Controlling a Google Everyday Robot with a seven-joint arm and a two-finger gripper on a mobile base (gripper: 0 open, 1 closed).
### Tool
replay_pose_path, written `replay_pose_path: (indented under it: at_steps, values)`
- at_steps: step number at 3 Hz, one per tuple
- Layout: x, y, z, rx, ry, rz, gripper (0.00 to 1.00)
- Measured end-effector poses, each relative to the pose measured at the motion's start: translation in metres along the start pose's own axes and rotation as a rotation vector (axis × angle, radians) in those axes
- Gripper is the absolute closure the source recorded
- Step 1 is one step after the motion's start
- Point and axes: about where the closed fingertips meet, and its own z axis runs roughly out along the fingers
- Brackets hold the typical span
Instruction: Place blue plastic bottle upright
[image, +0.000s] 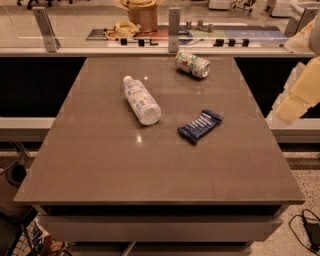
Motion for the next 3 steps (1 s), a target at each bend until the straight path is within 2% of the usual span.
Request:
replay_pose_path:
  at_steps: [2, 3]
  values:
    - [-0.036, -0.027, -0.001, -0.063, -0.138, 0.243, 0.0]
    - [-0.055, -0.035, 0.006, -0.06, -0.164, 0.373, 0.0]
